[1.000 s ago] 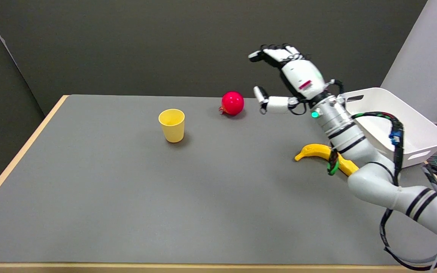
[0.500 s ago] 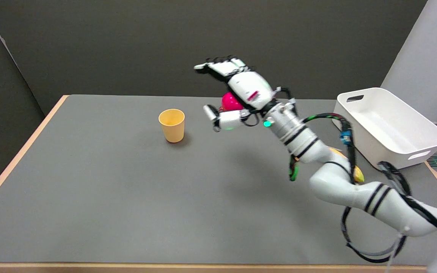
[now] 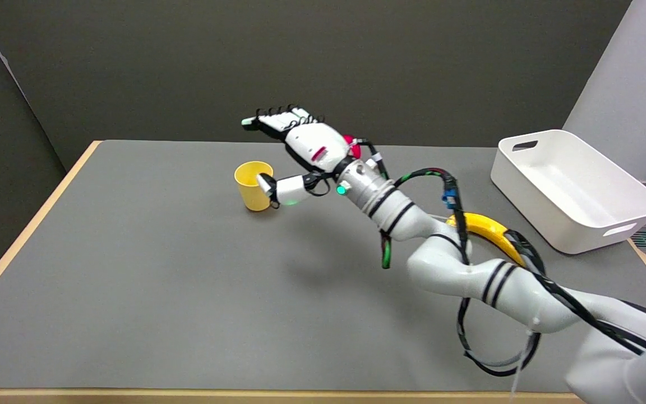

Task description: Pick up the yellow cup.

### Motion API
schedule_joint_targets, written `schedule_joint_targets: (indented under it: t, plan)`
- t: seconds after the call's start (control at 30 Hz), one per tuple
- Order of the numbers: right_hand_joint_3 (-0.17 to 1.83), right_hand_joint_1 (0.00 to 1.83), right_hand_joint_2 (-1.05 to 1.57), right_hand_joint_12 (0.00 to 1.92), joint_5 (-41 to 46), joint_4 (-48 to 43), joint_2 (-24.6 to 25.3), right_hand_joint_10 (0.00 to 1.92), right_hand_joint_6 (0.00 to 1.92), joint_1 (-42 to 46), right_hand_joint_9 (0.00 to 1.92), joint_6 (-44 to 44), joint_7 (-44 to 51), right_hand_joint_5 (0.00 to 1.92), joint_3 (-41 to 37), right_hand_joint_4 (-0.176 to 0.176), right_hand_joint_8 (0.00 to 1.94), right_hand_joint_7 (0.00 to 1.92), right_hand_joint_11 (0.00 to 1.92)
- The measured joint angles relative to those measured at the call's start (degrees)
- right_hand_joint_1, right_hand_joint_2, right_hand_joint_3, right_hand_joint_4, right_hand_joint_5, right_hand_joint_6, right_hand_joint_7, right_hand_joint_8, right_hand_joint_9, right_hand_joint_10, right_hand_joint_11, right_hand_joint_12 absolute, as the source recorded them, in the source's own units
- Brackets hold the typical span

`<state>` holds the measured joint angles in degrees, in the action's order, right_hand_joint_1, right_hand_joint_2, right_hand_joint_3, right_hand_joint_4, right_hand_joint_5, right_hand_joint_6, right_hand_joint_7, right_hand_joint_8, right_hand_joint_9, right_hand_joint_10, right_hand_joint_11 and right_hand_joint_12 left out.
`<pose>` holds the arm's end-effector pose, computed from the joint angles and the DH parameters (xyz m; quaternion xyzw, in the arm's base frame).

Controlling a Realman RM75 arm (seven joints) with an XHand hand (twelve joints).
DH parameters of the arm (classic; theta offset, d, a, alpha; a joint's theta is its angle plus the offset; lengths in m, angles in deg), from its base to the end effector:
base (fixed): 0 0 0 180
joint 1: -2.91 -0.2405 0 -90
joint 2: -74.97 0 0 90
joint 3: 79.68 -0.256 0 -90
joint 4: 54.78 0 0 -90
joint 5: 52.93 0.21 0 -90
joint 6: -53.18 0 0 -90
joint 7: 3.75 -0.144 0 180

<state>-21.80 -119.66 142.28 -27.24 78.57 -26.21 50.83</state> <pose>-0.2082 -0.4354 0.2009 0.8370 -0.0594 0.1848 0.5115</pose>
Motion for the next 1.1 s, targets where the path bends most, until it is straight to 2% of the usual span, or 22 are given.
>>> schedule_joint_targets:
  t: [0.5,1.1]
  plan:
    - [1.02,0.72,0.69,1.03,-0.65,13.99,7.79,0.63,0.47,-6.27,0.16,-4.87,-0.07,0.2,3.33,0.057,0.32,0.22,0.0]
    - [0.96,0.8,0.77,0.88,-0.4,22.37,11.08,0.55,0.57,-8.99,0.1,-6.86,-0.05,0.23,3.92,0.044,0.24,0.15,0.0]
